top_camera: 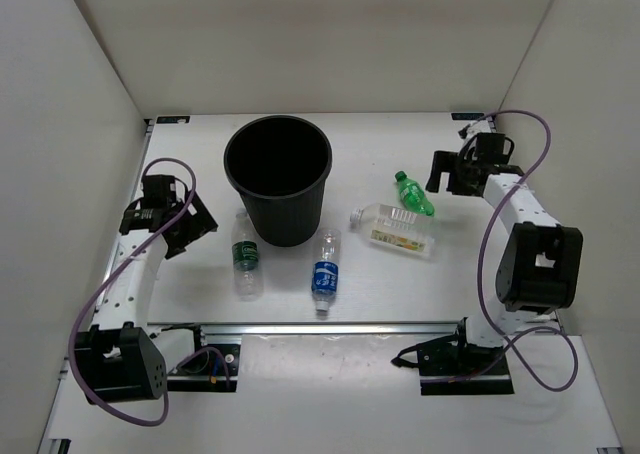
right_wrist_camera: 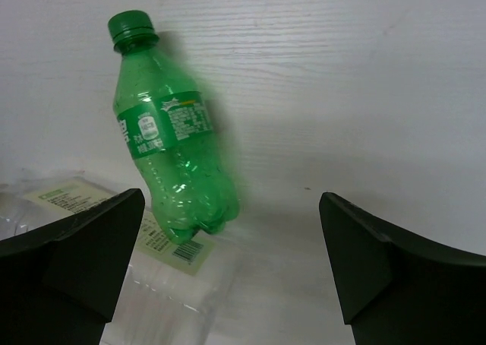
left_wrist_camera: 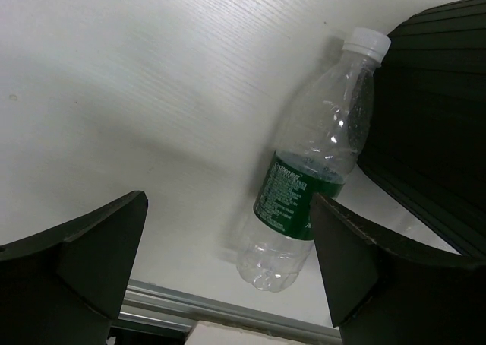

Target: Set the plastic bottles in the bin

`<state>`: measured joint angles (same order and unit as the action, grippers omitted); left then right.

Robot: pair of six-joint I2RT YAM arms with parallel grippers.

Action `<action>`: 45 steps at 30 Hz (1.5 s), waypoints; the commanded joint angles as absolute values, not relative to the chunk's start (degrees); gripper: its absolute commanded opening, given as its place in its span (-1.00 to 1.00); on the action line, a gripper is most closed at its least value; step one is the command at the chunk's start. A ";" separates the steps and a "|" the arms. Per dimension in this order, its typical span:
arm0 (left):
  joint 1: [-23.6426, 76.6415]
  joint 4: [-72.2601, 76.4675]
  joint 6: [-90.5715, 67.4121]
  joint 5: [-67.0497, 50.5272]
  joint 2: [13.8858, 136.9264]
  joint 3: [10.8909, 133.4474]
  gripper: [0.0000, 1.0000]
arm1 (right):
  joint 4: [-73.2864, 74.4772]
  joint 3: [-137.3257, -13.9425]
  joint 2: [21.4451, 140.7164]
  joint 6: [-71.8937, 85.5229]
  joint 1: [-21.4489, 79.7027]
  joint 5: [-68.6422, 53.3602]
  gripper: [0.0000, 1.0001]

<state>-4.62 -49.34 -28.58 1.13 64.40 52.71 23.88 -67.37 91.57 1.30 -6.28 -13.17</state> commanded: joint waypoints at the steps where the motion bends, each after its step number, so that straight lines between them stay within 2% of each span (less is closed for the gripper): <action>1: -4.13 -49.05 -29.97 0.00 61.27 51.33 0.97 | 16.01 -66.27 92.72 -1.30 -3.26 -17.49 0.97; 7: -3.17 -48.34 -31.37 -1.23 57.92 49.22 0.97 | 12.93 -68.47 99.40 -1.93 0.95 -16.27 0.99; 9: -2.82 -48.60 -31.12 -1.23 57.13 48.87 0.97 | 12.22 -69.34 101.33 -1.85 2.45 -12.24 0.97; 12: -2.02 -49.48 -32.34 -0.18 55.82 48.87 0.97 | 11.52 -69.17 103.97 -0.97 2.64 -12.39 0.89; 14: -1.76 -49.65 -32.26 -0.09 55.29 48.87 0.97 | 10.73 -68.91 105.37 -0.26 2.20 -13.79 0.68; 19: -1.23 -50.01 -32.96 -0.09 54.23 48.52 0.97 | 10.64 -69.61 105.21 0.79 2.54 -15.47 0.32; 20: -0.62 -49.84 -32.61 -0.09 54.14 48.08 0.97 | 10.11 -69.52 103.64 0.88 3.16 -14.34 0.14; 22: -0.80 -49.22 -33.05 -0.70 53.97 47.73 0.97 | 8.88 -69.70 101.26 -1.12 4.04 -12.58 -0.09; 28: 1.23 -48.43 -32.96 -2.20 54.14 46.58 0.97 | 12.20 -77.94 96.16 -2.10 4.74 -13.00 -0.09; 33: 1.59 -47.81 -32.96 -2.64 54.31 44.13 0.97 | 15.29 -93.38 94.13 -2.63 14.29 -14.41 -0.07; 39: 3.08 -48.60 -31.38 -1.06 54.84 45.35 0.97 | 15.38 -111.06 101.50 -1.94 27.49 -17.92 -0.03; 45: 5.09 -48.61 -31.99 -0.09 55.11 45.27 0.97 | 14.51 -117.33 108.20 3.78 32.86 -24.43 -0.04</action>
<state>3.84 -49.04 -32.01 -1.06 55.55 44.49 13.76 -116.14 104.81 0.51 32.97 -21.23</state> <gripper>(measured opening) 0.988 0.588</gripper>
